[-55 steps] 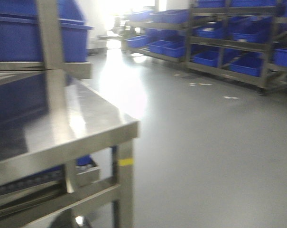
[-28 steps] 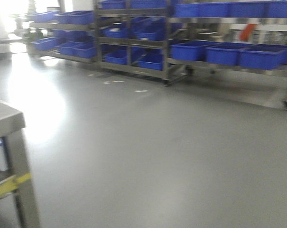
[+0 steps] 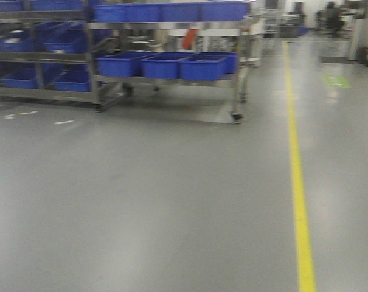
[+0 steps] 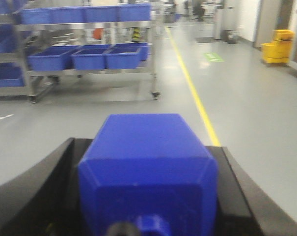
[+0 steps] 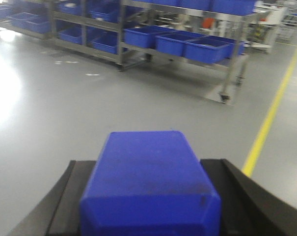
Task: Pick and sort blue part to right shelf
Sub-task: 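Drive the base away from the table across the warehouse floor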
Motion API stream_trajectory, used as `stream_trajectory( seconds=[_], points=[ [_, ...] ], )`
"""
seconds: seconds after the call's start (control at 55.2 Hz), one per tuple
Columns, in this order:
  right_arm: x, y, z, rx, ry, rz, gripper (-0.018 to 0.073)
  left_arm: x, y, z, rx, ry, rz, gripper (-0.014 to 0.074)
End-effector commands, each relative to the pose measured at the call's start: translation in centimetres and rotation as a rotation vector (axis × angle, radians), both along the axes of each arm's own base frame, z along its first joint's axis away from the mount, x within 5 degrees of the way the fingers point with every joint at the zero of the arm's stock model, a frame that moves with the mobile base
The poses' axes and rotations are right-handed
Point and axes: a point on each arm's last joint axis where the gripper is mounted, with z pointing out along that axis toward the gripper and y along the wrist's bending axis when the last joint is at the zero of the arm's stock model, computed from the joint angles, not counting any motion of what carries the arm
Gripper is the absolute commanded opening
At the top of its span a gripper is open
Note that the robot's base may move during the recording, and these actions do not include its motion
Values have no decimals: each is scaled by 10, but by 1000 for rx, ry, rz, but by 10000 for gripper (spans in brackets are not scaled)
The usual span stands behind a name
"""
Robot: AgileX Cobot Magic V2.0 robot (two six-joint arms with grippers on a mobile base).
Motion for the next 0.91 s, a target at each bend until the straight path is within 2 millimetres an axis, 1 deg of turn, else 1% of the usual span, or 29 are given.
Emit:
stream_trajectory(
  seconds=[0.0, 0.887],
  points=[
    [-1, 1, 17, 6, -114, 10, 155, -1, -1, 17, -29, -105, -17, 300],
    [-1, 1, 17, 6, -114, 10, 155, -1, -1, 17, -29, -105, -17, 300]
  ],
)
